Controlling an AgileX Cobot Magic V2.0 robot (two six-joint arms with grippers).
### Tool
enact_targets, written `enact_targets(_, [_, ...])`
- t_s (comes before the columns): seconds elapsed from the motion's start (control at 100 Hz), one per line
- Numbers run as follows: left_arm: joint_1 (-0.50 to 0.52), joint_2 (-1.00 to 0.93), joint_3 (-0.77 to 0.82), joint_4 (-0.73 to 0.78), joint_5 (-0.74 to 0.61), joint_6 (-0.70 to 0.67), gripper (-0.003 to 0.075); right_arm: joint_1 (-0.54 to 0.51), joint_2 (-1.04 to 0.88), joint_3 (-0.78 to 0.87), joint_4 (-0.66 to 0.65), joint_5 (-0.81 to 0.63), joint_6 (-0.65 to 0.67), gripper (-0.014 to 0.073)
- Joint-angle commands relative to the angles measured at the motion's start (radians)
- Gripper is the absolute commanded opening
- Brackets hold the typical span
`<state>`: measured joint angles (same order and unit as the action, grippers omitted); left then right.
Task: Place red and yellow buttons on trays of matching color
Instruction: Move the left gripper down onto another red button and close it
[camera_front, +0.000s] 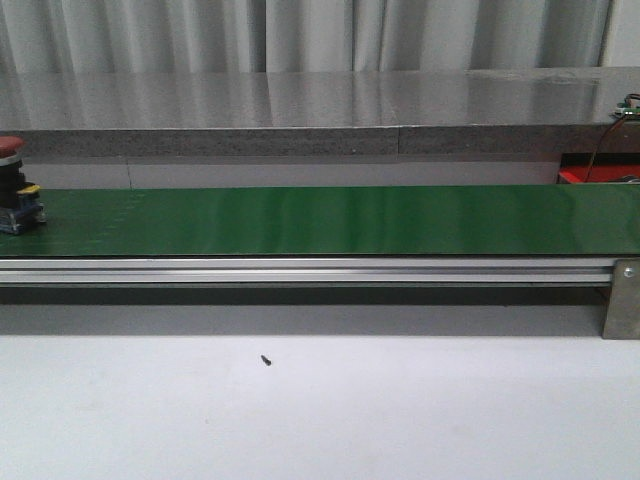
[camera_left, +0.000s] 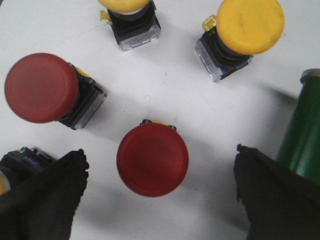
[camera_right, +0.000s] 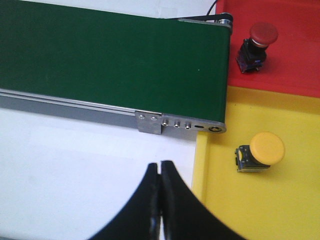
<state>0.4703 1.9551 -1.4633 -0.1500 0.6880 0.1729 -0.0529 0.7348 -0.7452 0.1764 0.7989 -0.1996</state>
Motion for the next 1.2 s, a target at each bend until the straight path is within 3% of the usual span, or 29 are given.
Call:
enact_targets(0.0, [0.0, -0.037, -0.027, -0.018, -0.072, -0.009, 0.0589, -0.001, -0.001, -0.023, 0.002, -0.055, -0.004, -0.0069])
enact_targets(0.53, [-0.023, 0.018, -0.045, -0.025, -0.112, -0.009, 0.0577, -0.001, -0.001, -0.023, 0.002, -0.055, -0.004, -0.0069])
enact_targets(1.19, [-0.023, 0.018, -0.047, -0.01, -0.087, -0.009, 0.0293, -0.001, -0.001, -0.023, 0.002, -0.055, -0.004, -0.0069])
